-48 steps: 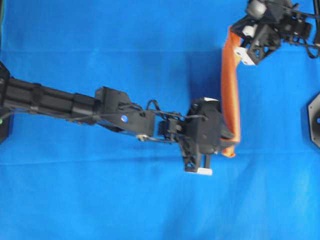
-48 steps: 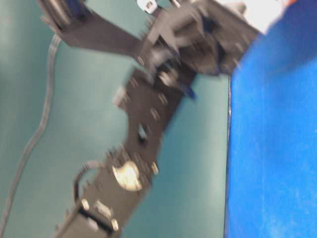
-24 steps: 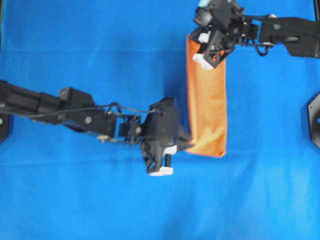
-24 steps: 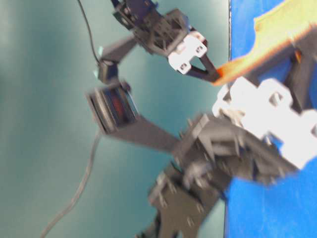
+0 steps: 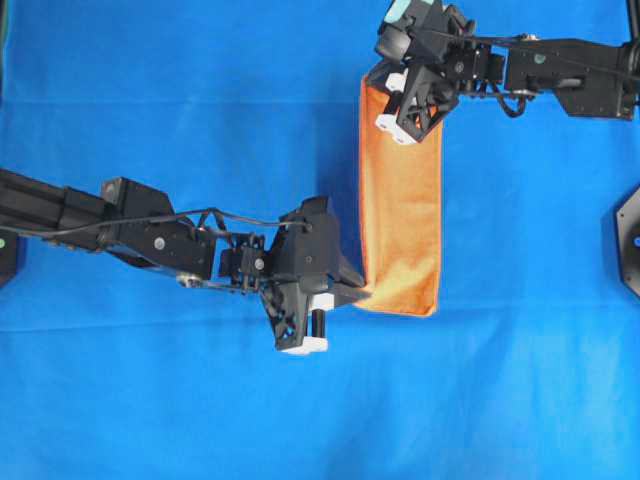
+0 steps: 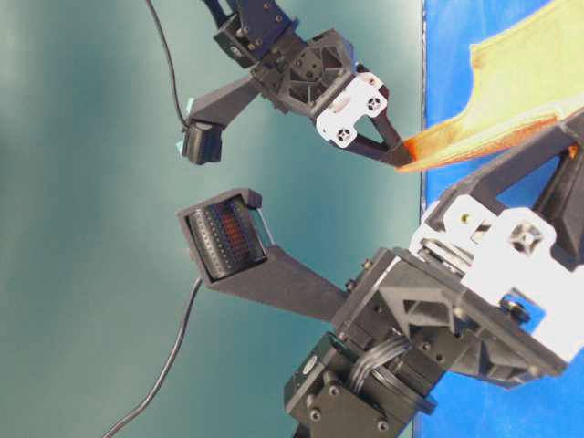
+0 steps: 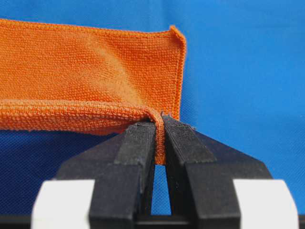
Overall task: Fold the orange towel.
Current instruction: 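Lower the strip flat and open both grippers, withdrawing sideways, then grasp the top corners of the vertical strip with both grippers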
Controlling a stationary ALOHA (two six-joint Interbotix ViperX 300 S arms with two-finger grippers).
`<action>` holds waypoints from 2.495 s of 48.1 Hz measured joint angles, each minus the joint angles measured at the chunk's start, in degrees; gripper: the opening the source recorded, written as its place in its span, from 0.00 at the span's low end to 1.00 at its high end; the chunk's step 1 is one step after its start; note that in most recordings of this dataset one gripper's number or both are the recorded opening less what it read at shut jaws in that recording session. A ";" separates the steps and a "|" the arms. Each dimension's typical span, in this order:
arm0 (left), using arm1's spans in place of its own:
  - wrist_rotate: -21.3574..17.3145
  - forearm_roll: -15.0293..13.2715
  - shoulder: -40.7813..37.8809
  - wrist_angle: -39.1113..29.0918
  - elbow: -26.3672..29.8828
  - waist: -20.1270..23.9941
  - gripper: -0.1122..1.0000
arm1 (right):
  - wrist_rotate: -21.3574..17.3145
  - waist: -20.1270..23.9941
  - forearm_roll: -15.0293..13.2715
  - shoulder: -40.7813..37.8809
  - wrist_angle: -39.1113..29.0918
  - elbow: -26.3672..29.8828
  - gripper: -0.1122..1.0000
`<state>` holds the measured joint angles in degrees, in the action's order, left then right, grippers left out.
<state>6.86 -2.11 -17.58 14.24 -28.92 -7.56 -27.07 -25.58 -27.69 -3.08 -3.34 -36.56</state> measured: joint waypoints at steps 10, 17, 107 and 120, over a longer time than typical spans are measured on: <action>0.09 0.09 0.00 0.00 0.44 0.09 0.22 | 0.00 0.09 -0.09 0.00 0.09 0.09 0.19; 0.09 0.09 0.00 0.00 0.44 -0.26 0.58 | 0.18 -0.18 -0.26 -0.09 0.09 0.09 0.57; -0.62 0.35 38.14 5.62 -30.50 13.80 0.76 | -0.18 8.53 8.00 45.09 2.55 -31.90 0.64; -3.52 0.35 27.69 5.19 -21.27 18.28 0.76 | 0.00 0.88 7.91 37.27 2.90 -29.00 0.64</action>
<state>3.34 -1.76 10.11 19.42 -50.19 10.72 -27.07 -24.70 -19.78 34.19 -0.44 -65.57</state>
